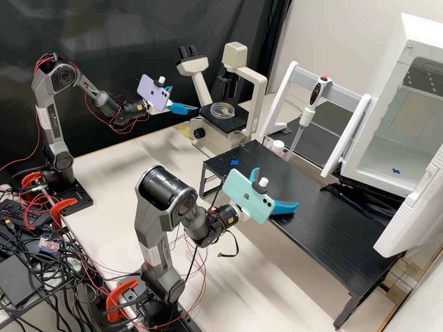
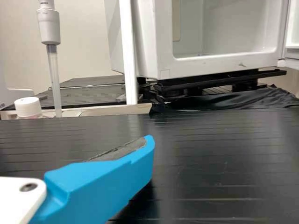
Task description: Move the petri dish to the microscope
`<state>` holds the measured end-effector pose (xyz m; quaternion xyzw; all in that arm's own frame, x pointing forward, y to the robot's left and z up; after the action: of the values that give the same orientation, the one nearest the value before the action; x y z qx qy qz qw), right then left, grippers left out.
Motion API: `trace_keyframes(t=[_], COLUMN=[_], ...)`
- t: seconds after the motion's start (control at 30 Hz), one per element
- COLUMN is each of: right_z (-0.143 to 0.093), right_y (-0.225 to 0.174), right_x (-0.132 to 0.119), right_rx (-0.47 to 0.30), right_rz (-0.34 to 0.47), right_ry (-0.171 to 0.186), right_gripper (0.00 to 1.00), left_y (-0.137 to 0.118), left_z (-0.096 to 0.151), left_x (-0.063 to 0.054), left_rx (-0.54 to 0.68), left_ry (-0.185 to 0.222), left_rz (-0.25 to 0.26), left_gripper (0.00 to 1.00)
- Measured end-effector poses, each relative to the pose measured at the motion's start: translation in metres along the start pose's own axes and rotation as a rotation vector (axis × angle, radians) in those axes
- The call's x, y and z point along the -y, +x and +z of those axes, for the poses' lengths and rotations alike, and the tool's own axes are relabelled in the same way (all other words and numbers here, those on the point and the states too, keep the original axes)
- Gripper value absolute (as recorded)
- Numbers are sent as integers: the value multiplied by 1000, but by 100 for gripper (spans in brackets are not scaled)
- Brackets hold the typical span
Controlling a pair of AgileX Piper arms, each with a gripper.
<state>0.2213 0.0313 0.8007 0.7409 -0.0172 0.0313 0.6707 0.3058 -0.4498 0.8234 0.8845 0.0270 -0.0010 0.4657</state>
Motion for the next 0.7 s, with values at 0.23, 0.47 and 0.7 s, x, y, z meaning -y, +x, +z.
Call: trace_keyframes(t=[0.23, 0.47, 0.7], right_z=[-1, -1, -3], right_y=[0, 0, 0], right_x=[1, 1, 4], right_rx=[-3, -3, -10], right_rz=[-4, -4, -15], right_ry=[0, 0, -2], right_gripper=[100, 100, 100], left_y=[0, 0, 0], left_z=[0, 0, 0], left_x=[0, 0, 0], left_rx=[0, 0, 0], left_ry=[0, 0, 0], left_rz=[0, 0, 0], left_gripper=[100, 100, 100])
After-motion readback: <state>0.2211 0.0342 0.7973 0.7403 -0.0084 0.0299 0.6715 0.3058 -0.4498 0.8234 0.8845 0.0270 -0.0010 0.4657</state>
